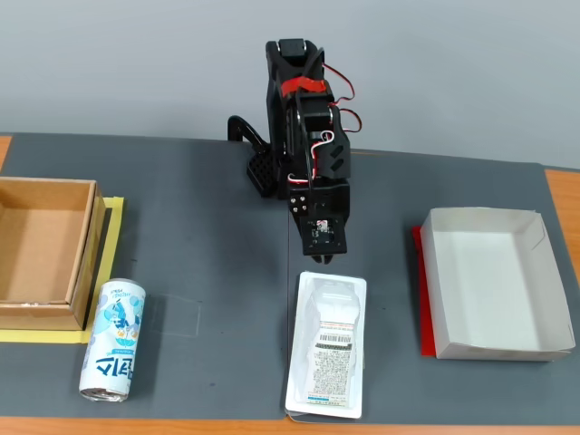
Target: Pick the sandwich and put it in the gray box
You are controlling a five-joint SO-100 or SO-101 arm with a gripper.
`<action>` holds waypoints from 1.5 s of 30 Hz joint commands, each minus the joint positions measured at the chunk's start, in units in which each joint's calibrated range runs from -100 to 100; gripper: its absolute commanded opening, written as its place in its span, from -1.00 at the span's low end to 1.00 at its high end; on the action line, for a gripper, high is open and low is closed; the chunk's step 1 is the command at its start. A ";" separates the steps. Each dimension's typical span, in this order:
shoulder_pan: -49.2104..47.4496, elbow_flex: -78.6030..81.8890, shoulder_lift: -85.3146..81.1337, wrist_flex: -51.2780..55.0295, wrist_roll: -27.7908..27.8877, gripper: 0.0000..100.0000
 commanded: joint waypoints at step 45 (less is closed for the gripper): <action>0.18 -35.88 32.38 2.92 -8.06 -0.96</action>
